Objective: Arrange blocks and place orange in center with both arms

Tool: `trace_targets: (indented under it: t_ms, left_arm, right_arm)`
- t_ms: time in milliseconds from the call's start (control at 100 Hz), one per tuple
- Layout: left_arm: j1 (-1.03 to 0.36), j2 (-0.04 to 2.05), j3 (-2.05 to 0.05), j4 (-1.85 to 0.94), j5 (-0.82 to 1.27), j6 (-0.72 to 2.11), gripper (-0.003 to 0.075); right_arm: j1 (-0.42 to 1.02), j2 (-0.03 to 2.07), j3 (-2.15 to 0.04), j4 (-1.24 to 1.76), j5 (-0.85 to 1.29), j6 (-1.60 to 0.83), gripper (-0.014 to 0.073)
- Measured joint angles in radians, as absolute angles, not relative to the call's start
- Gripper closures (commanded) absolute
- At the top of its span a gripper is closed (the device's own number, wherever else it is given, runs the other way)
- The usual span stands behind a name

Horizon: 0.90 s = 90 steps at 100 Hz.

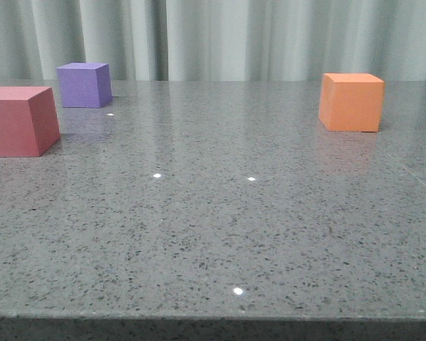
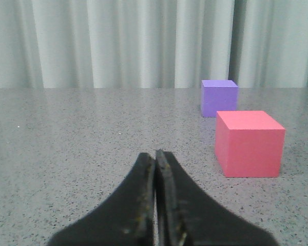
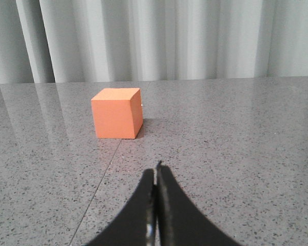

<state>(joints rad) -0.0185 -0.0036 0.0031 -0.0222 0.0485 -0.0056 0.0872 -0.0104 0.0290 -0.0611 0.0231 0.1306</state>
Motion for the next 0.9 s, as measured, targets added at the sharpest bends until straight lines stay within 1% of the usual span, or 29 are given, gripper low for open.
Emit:
trace_targets:
  t_ms: [390,520,630,730,900]
  left_arm:
    - [-0.018,-0.004,0.003,-0.022,0.048,-0.006,0.0741]
    - [-0.018,-0.004,0.003,-0.022,0.048,-0.006,0.0741]
    - [-0.018,-0.004,0.003,-0.022,0.048,-0.006,0.0741]
    - [-0.018,-0.004,0.003,-0.022,0.048,-0.006,0.0741]
    - [-0.018,-0.004,0.003,-0.022,0.048,-0.006,0.0741]
  right_arm:
    - [0.087,-0.01,0.027,-0.061,-0.009,0.131,0.0663]
    - [0.087,-0.01,-0.027,-0.061,0.0,0.131,0.0663]
    - [0.087,-0.01,-0.115,-0.061,0.077,0.131,0.0663]
    - [0.087,0.027,-0.243,-0.061,0.212,0.131,0.0663]
    - [0.087,0.223,-0.484,-0.061,0.476,0.131,0.0663]
